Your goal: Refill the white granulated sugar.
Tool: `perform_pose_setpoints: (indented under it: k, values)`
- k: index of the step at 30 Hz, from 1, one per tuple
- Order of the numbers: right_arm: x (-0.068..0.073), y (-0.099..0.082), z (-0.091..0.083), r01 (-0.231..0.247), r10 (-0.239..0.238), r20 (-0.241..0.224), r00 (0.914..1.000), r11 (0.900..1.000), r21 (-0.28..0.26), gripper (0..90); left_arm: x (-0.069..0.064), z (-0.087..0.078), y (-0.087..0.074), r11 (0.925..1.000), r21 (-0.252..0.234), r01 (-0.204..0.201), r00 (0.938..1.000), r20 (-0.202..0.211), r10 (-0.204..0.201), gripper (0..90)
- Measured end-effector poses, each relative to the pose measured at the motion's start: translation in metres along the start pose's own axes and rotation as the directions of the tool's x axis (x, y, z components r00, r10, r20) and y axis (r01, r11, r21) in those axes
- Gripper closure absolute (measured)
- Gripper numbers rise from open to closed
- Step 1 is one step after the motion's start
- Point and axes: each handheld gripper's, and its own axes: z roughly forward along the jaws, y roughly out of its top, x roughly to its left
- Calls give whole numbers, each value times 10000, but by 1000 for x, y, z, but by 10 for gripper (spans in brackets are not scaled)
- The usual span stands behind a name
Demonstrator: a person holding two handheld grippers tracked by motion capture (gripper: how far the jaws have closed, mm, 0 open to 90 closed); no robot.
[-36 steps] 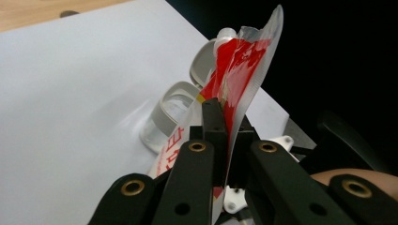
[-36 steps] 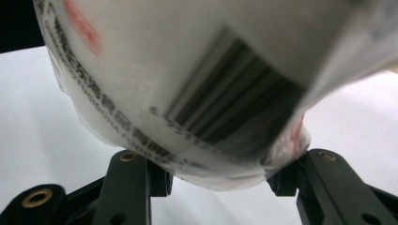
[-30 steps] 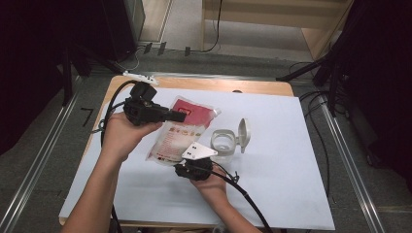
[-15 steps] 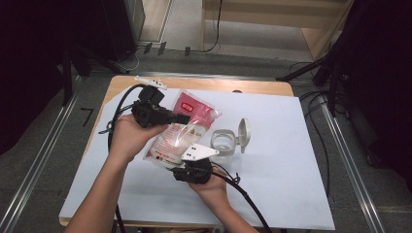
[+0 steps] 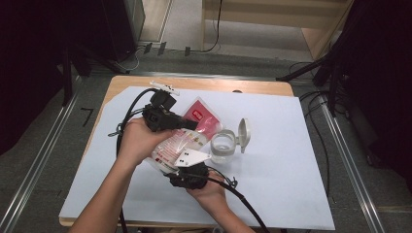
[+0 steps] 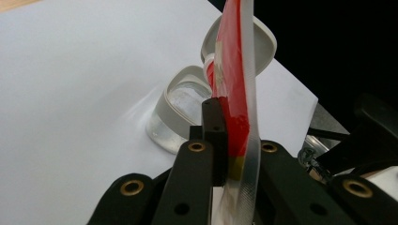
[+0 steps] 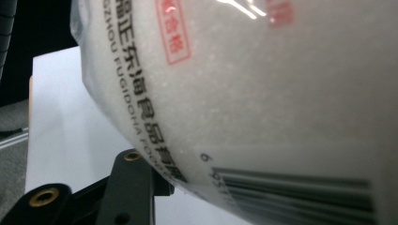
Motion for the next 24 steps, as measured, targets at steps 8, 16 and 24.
perform_pose_setpoints:
  k: [8,16,24]
  values:
    - [-2,0,-5,-604,598,-570,9966,9981,-75,598,5,1,-2,9969,697,-356,9981,525,319,844]
    - [-3,0,-10,-1413,1357,-1069,9850,9889,-465,605,0,1,-3,9894,1242,-752,9956,646,676,791]
    - [0,3,-18,-1107,1067,-759,9914,9925,-513,591,-5,9,0,9859,1589,-528,9962,768,410,900]
